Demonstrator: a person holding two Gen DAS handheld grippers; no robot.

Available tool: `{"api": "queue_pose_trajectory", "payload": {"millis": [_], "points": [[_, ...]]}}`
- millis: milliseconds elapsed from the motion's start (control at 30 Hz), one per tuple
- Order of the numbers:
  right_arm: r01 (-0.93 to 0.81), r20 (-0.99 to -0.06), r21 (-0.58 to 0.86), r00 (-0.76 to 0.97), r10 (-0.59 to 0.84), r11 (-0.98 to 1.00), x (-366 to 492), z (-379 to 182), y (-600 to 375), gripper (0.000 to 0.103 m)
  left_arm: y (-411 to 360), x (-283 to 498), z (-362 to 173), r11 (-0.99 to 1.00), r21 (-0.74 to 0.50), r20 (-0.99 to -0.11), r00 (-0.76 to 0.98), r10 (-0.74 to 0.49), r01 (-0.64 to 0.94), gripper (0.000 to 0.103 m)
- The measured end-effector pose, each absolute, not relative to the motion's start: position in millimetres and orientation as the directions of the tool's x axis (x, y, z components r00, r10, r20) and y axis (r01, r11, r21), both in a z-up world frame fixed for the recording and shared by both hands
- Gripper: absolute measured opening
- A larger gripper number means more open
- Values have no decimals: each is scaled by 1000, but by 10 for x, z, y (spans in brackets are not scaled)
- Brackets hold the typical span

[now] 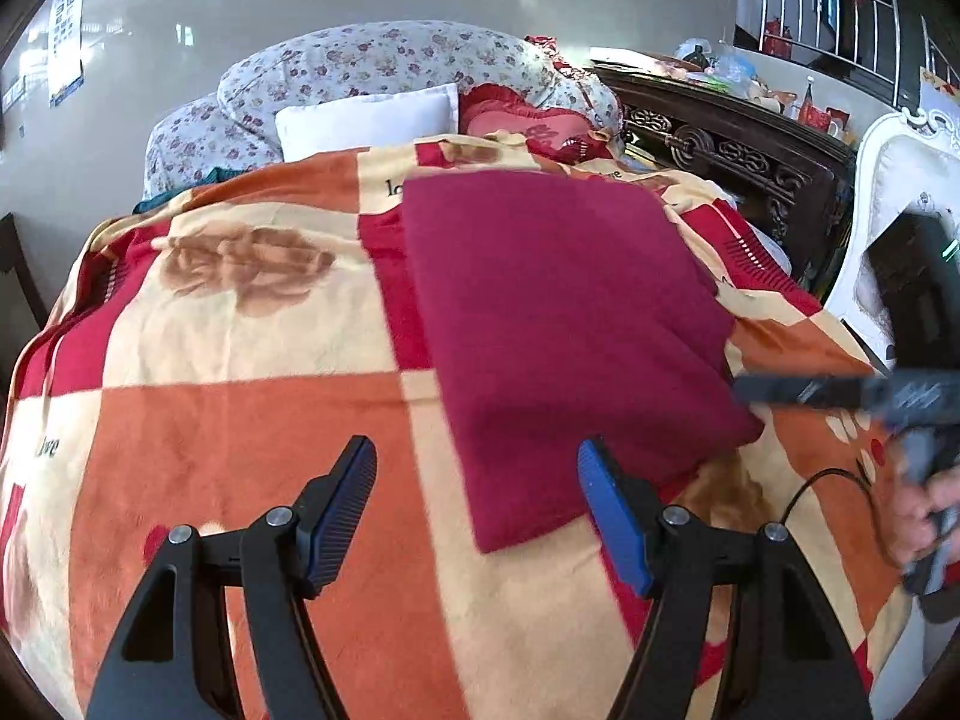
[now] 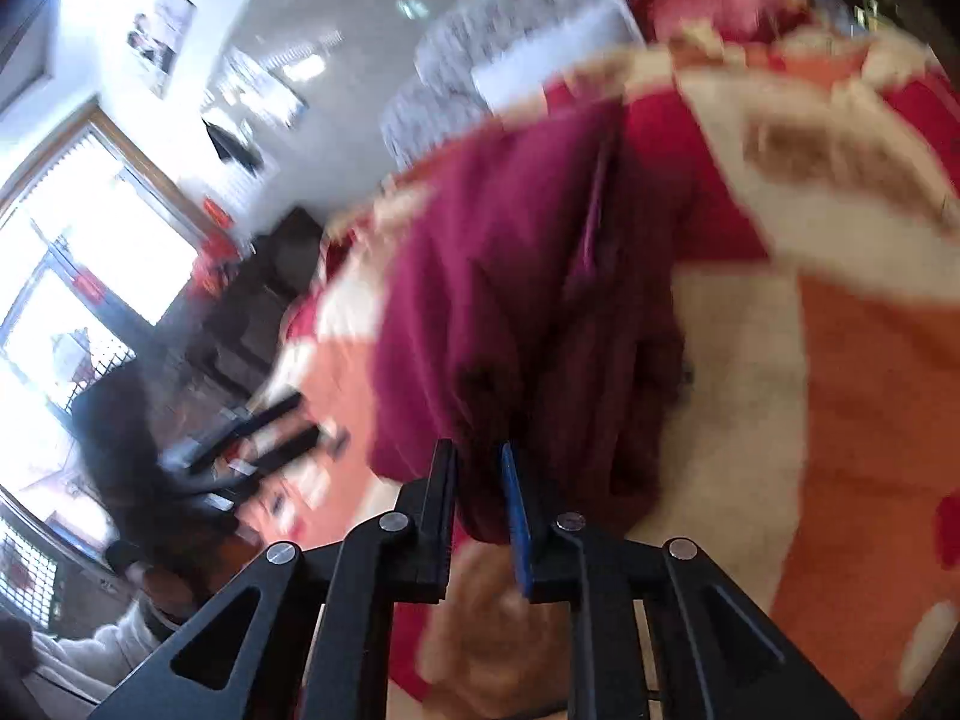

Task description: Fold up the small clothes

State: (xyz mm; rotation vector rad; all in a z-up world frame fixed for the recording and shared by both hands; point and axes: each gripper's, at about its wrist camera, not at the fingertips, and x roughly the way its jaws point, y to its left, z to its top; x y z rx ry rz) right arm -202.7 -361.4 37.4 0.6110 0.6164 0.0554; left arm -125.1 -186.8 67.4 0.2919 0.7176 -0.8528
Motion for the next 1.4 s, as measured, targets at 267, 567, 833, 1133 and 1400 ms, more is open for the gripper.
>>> {"api": "queue_pose_trajectory", "payload": {"millis": [267,567,833,1133,1400], "points": [[308,-614,354,789,-29,883,-1334,760,-3699,58,-2168,-1178,570,643,-59,-696,430,-575,764,69],[320,-690,142,711,-139,937,-936,535,-3784,9,-2317,-1127,394,629,-57,-723,402,-562,776,73],[332,-667,252,740,-85,909,-1210,591,-3820,11,-2337,-1142,305,642,-48,-736,408,-541,765,75],[262,-670,175,738,-80,949,-1447,605,-3334,11,-2344,-1203,326,657,-12,-733,440,-519,754,75],[315,-686,230,723,-76,921,-1482,355,-3554,7,-2314,-1212,338,657,-9,-741,436,-510,754,75]]}}
